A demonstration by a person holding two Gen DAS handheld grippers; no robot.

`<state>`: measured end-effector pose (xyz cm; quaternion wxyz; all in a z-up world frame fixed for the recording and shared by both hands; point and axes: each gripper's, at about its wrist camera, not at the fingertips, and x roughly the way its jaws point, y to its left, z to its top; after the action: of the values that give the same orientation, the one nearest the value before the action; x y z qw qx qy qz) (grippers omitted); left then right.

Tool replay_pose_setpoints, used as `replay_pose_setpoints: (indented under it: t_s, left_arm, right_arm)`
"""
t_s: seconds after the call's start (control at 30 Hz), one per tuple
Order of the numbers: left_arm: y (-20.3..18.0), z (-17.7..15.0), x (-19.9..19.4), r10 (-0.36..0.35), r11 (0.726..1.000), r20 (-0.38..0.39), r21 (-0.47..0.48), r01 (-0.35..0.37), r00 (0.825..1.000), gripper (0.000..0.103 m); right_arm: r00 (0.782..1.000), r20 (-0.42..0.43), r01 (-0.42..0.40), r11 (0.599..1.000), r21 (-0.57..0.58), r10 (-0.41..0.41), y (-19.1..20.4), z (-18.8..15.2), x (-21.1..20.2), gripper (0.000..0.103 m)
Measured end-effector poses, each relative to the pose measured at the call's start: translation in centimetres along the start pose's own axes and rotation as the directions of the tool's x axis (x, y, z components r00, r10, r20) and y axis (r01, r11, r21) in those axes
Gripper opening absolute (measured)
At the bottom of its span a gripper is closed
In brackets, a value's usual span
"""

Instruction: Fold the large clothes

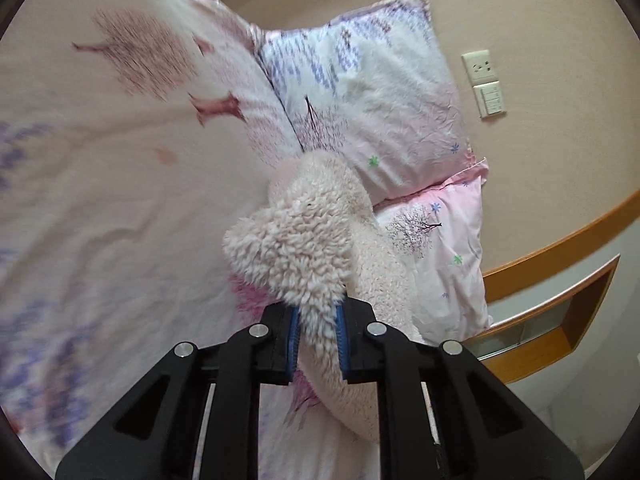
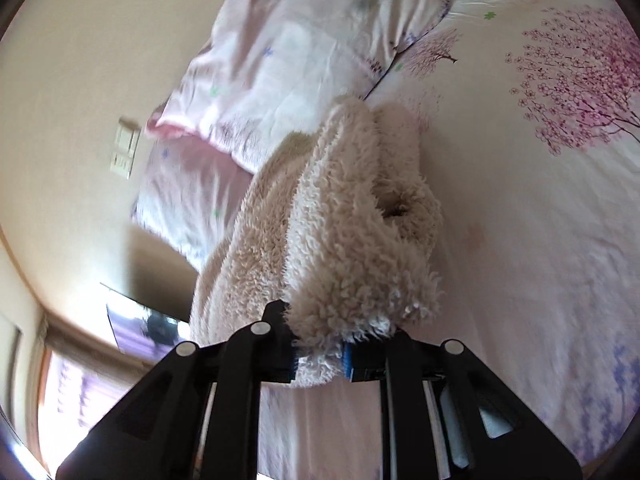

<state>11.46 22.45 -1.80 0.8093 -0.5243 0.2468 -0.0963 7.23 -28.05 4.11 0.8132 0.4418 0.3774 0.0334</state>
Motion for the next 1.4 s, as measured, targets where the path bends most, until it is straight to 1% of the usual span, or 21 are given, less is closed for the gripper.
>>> replay_pose_setpoints:
  t_s: [0.03,0.07,0.13,0.2,0.3,0.33,0.4,0.43,0.5,0.53,0.57,0.67,0.77,0.83,0.9,0.93,0.97,1.07,1.2,1.3,1.4]
  left_arm:
    - [0.3,-0.2,-1.1,0.008,1.0,0.015,0.01,-0.008,1.0,0.011]
    - [0.3,-0.3,-1.7,0.014,1.0,0.032,0.015,-0.015,0.999,0.0]
    - [0.2,-0.2,-3.3,0.026,0.998,0.091,0.06,-0.032,0.995,0.0]
    - [0.3,0.0,-3.8,0.043,0.996,0.093,0.071,-0.05,0.995,0.0]
    - [0.4,-0.2,-3.4,0.034,0.995,0.032,0.093,-0.037,0.999,0.0]
    - [0.3,-0.5,-2.9,0.03,0.994,-0.017,0.107,-0.028,0.999,0.0]
    - [0.3,-1.1,-2.0,0.025,0.995,-0.073,0.099,-0.018,0.997,0.0]
    - [0.5,-1.5,-1.2,0.031,0.996,-0.116,0.085,-0.021,0.993,0.002]
    - [0.8,-2.1,-0.2,0.046,0.996,-0.159,0.08,-0.034,0.986,0.03]
    - [1.0,-2.1,0.5,0.066,0.996,-0.164,0.075,-0.054,0.984,0.055]
    - [1.1,-2.1,0.9,0.075,0.996,-0.165,0.067,-0.065,0.984,0.061]
    - [1.2,-1.6,2.2,0.089,0.995,-0.169,0.063,-0.08,0.982,0.066]
    - [1.8,-0.9,3.9,0.128,0.992,-0.182,0.036,-0.123,0.975,0.066]
    - [2.0,-0.4,4.6,0.161,0.987,-0.147,0.029,-0.159,0.976,0.063]
    - [2.1,0.6,5.0,0.167,0.986,-0.105,0.0,-0.168,0.98,0.06]
    - [2.3,0.9,5.1,0.154,0.987,-0.089,-0.02,-0.156,0.984,0.043]
    - [2.5,1.3,5.3,0.139,0.99,-0.075,-0.028,-0.141,0.987,0.022]
    - [2.2,1.6,5.3,0.125,0.992,-0.043,-0.015,-0.126,0.991,0.015]
    - [0.5,0.6,1.9,0.067,0.996,0.029,0.052,-0.069,0.997,0.012]
    - [0.3,-0.7,0.4,0.052,0.997,0.013,0.062,-0.053,0.999,0.012]
    - [0.6,-2.0,0.2,0.084,0.991,-0.006,0.101,-0.083,0.996,0.012]
  right_arm:
    - [1.0,-0.009,0.002,1.0,-0.011,-0.002,0.0,-0.4,-0.2,0.016]
    - [1.0,-0.017,0.004,1.0,-0.03,-0.004,0.1,-1.0,-0.5,0.016]
    - [1.0,-0.017,0.008,0.999,-0.046,-0.008,0.1,-1.5,-1.1,0.016]
    - [1.0,-0.012,0.027,0.999,-0.039,-0.028,-0.5,-1.5,-1.3,0.016]
    - [0.999,0.004,0.036,0.999,-0.011,-0.036,-1.3,-1.2,-1.1,0.015]
    - [0.999,0.01,0.036,0.999,-0.019,-0.036,-1.1,-1.1,-1.1,0.015]
    - [0.999,0.024,0.043,0.998,-0.041,-0.042,-0.6,-1.0,-1.0,0.015]
    - [0.999,0.027,0.042,0.998,-0.043,-0.041,-0.4,-0.9,-1.0,0.015]
    - [0.999,0.028,0.039,0.999,-0.034,-0.038,-0.5,-0.8,-0.9,0.015]
    - [0.999,0.027,0.04,0.999,-0.032,-0.039,-0.6,-0.8,-0.9,0.015]
    - [0.999,0.025,0.042,0.999,-0.028,-0.041,-0.7,-0.9,-0.8,0.015]
    - [0.999,0.022,0.037,0.999,-0.011,-0.037,-1.1,-0.9,-0.7,0.015]
    - [0.999,0.024,0.035,0.999,-0.003,-0.035,-1.2,-0.9,-0.6,0.015]
    - [0.999,0.024,0.032,0.999,0.001,-0.032,-1.3,-0.9,-0.6,0.015]
    - [0.999,0.023,0.028,1.0,0.006,-0.028,-1.5,-0.8,-0.5,0.015]
    - [0.999,0.024,0.024,1.0,0.007,-0.024,-1.5,-0.7,-0.5,0.015]
    - [0.999,0.03,0.02,1.0,0.007,-0.021,-1.5,-0.6,-0.6,0.015]
    - [0.999,0.041,0.015,1.0,-0.01,-0.014,-1.2,-0.5,-1.0,0.015]
    - [0.998,0.046,0.035,0.999,-0.024,-0.034,-1.1,-0.8,-1.6,0.014]
    - [0.996,0.049,0.079,0.997,-0.018,-0.078,-2.0,-1.1,-1.8,0.014]
    - [0.992,0.011,0.126,0.992,0.017,-0.126,-3.6,-1.0,-0.9,0.016]
